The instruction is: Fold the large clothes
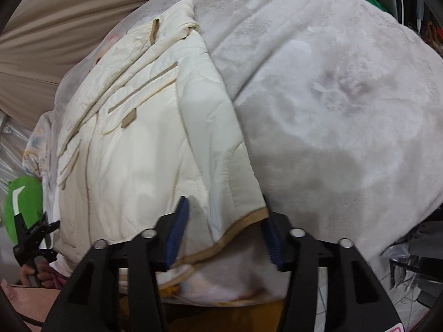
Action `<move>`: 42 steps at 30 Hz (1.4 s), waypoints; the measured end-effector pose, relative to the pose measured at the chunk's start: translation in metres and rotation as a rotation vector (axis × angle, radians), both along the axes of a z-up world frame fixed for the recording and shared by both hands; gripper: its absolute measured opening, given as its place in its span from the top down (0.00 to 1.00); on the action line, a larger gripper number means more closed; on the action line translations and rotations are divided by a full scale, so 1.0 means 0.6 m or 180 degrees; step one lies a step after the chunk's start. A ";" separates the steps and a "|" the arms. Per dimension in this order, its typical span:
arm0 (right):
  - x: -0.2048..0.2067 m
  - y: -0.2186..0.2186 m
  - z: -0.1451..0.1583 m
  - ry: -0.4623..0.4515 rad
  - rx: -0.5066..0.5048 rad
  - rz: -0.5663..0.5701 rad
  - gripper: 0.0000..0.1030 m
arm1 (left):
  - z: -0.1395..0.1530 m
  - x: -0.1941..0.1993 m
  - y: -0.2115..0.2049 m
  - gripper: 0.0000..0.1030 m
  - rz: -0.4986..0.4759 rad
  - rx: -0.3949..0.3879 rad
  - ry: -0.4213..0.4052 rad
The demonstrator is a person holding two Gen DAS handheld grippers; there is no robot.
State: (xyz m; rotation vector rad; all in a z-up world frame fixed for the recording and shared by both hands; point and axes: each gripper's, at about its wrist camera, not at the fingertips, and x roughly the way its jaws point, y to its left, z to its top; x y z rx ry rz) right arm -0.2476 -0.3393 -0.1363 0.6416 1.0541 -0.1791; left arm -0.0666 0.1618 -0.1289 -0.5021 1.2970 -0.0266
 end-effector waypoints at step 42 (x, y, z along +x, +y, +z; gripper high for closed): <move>0.361 -0.118 0.232 -0.1428 -0.0520 -0.0544 0.44 | 0.239 0.430 -0.042 0.65 0.0000 -0.0480 -0.1370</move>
